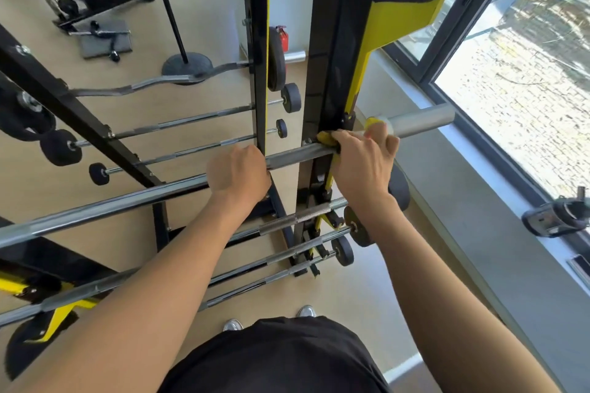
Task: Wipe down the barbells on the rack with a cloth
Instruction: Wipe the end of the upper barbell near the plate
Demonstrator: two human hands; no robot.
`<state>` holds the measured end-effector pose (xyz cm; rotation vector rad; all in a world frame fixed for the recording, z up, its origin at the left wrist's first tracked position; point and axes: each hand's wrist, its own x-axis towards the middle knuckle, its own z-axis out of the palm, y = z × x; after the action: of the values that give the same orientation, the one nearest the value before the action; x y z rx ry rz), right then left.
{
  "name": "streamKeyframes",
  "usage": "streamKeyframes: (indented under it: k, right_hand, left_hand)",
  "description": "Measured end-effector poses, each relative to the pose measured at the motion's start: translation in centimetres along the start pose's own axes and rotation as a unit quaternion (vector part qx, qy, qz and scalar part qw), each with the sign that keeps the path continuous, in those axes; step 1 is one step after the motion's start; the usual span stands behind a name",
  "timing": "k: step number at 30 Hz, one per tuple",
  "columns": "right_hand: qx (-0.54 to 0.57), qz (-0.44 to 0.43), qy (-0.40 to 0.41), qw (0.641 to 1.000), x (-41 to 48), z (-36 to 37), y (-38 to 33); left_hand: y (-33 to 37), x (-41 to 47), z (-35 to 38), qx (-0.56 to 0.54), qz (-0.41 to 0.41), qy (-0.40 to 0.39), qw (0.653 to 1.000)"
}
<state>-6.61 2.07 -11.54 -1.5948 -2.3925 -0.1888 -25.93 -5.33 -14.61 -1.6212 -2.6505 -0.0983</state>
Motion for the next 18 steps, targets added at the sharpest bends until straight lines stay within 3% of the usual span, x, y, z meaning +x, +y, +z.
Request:
streamKeyframes:
  k: [4,8,9,13,16,18]
  right_hand:
    - [0.005,-0.015,-0.009,1.0,-0.7,0.8,-3.9]
    - [0.164,-0.241,-0.011,0.956,-1.1,1.2,-4.1]
    - [0.147,-0.242,-0.014,0.959,-0.8,0.9,-3.2]
    - [-0.026,-0.063,-0.003,0.998,-0.1,0.8,-1.3]
    - [0.067,-0.13,0.001,0.989,-1.8,2.6,-3.6]
    - [0.196,-0.218,0.001,0.956,-2.9,3.3,-4.1]
  left_hand:
    - [0.2,0.2,-0.1,-0.009,-0.017,-0.013,1.0]
    - [0.4,-0.3,-0.2,-0.016,-0.022,0.009,1.0]
    - [0.3,-0.5,-0.2,-0.007,-0.014,0.019,1.0]
    - [0.0,-1.3,0.1,-0.012,0.016,0.053,0.998]
    - [-0.1,-2.0,0.1,-0.118,0.039,0.086,0.989]
    - [-0.6,-2.4,-0.2,-0.235,0.044,0.112,0.965]
